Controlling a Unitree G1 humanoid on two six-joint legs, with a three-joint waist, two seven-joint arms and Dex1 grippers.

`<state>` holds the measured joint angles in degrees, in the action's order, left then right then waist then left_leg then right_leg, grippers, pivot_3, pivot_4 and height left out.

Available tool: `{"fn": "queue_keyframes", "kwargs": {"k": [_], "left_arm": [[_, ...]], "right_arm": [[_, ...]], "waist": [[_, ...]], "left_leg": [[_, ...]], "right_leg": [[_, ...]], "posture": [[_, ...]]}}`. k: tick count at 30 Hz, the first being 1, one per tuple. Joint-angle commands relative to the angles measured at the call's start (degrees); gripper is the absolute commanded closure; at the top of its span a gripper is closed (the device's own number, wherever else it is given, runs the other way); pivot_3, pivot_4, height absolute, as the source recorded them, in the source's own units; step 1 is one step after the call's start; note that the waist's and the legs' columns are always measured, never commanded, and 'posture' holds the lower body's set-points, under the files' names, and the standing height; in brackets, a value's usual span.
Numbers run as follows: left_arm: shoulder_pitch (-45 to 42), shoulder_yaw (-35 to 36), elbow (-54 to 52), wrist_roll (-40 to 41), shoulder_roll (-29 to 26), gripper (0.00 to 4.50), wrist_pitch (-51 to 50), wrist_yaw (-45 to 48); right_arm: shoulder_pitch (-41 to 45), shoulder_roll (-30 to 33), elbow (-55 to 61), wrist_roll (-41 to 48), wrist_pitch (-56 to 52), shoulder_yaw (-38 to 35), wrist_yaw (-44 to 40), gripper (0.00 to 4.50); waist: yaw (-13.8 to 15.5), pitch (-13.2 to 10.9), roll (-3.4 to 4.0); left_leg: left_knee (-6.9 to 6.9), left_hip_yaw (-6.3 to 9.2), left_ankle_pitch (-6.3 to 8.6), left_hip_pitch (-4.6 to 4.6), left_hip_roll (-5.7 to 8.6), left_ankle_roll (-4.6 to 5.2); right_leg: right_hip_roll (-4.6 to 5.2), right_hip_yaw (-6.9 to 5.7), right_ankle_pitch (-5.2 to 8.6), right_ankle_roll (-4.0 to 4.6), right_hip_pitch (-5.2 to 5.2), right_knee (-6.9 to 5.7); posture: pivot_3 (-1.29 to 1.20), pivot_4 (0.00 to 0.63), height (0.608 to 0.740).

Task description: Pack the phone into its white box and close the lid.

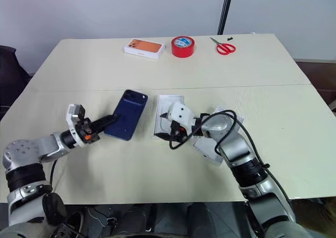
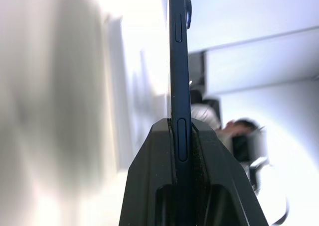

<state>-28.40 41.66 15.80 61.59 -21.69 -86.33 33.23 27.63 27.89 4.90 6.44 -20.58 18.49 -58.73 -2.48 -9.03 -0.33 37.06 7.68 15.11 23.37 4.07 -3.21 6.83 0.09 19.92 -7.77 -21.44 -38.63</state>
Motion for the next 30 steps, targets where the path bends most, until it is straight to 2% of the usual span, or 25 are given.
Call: {"fn": "queue_keyframes", "kwargs": {"k": [1,3,5,9,12,21,24,26,27,30], "left_arm": [[-0.5,2.8,-3.7,5.3,4.4,4.47,1.3,-4.4],[0.5,2.6,-6.6,5.9,6.8,4.47,3.1,-6.8],[1.2,2.8,-8.3,6.8,9.2,4.5,4.6,-9.6],[2.4,1.3,-11.0,8.6,12.4,4.5,7.1,-13.3],[3.1,-0.6,-11.9,8.8,12.8,4.5,8.0,-14.5],[5.5,-4.7,-14.5,11.9,13.6,4.5,10.7,-17.5],[5.6,-5.4,-14.2,13.4,13.4,4.5,11.3,-18.7],[5.4,-6.0,-14.3,14.1,13.2,4.5,11.8,-19.4],[5.0,-6.2,-14.1,14.5,13.2,4.5,12.1,-19.9],[4.6,-7.2,-14.1,15.7,13.3,4.5,13.1,-21.1]], "right_arm": [[0.4,1.6,1.3,-0.6,3.9,0.6,-1.8,0.97],[0.1,2.7,0.3,-1.5,5.8,1.0,-2.6,0.97],[0.0,3.3,-1.1,-2.6,7.3,1.3,-2.3,1.5],[-0.3,3.4,-2.8,-3.6,9.2,1.3,-2.0,1.5],[-0.1,3.0,-3.2,-4.1,9.5,1.3,-1.4,2.3],[-0.2,2.4,-4.5,-4.8,10.6,1.1,-0.6,2.3],[-0.3,2.2,-5.0,-5.1,11.0,1.2,-0.4,3.18],[-0.5,2.3,-4.9,-5.3,10.9,1.4,-0.4,4.18],[-0.6,2.3,-4.9,-5.3,10.8,1.5,-0.5,4.45],[-1.0,2.4,-4.7,-5.2,10.7,1.6,-0.8,4.45]], "waist": [[0.0,0.0,-0.02],[0.0,-0.1,-0.1],[-0.1,-0.1,-0.21],[0.0,-0.1,-0.23],[0.1,-0.1,-0.23],[0.1,-0.1,-0.24],[0.2,-0.1,-0.24],[0.2,-0.1,-0.24],[0.2,-0.1,-0.24],[0.2,-0.1,-0.24]], "left_leg": [[0.01,0.01,0.0,0.0,0.0,0.0],[0.03,0.01,0.0,0.0,-0.01,0.0],[0.02,0.01,0.0,0.0,-0.02,0.0],[0.02,-0.01,0.0,0.0,-0.02,0.0],[0.03,0.0,0.0,0.0,-0.02,0.0],[0.02,0.01,0.0,0.0,-0.01,0.0],[0.03,0.01,0.0,0.0,-0.01,0.0],[0.03,0.01,0.0,0.0,-0.01,0.0],[0.03,0.01,0.0,0.0,-0.01,0.0],[0.03,0.02,0.0,0.0,0.0,0.0]], "right_leg": [[0.0,-0.01,0.0,0.0,0.01,0.0],[0.0,-0.02,0.0,0.0,0.02,0.01],[-0.02,-0.02,0.0,0.0,0.02,0.02],[-0.02,-0.02,0.0,0.0,0.02,0.02],[-0.01,-0.03,0.0,0.0,0.05,0.06],[-0.02,-0.05,0.0,0.0,0.08,0.12],[-0.02,-0.05,0.0,0.0,0.11,0.14],[-0.02,-0.05,0.0,0.0,0.1,0.14],[-0.02,-0.05,0.0,0.0,0.1,0.14],[-0.02,-0.06,0.0,0.0,0.12,0.15]], "posture": [[0.0,0.15,0.74],[0.0,0.15,0.74],[0.0,0.15,0.74],[0.0,0.15,0.74],[0.0,0.15,0.74],[0.0,0.15,0.74],[0.0,0.15,0.74],[0.0,0.15,0.74],[0.0,0.15,0.74],[0.0,0.15,0.74]]}}
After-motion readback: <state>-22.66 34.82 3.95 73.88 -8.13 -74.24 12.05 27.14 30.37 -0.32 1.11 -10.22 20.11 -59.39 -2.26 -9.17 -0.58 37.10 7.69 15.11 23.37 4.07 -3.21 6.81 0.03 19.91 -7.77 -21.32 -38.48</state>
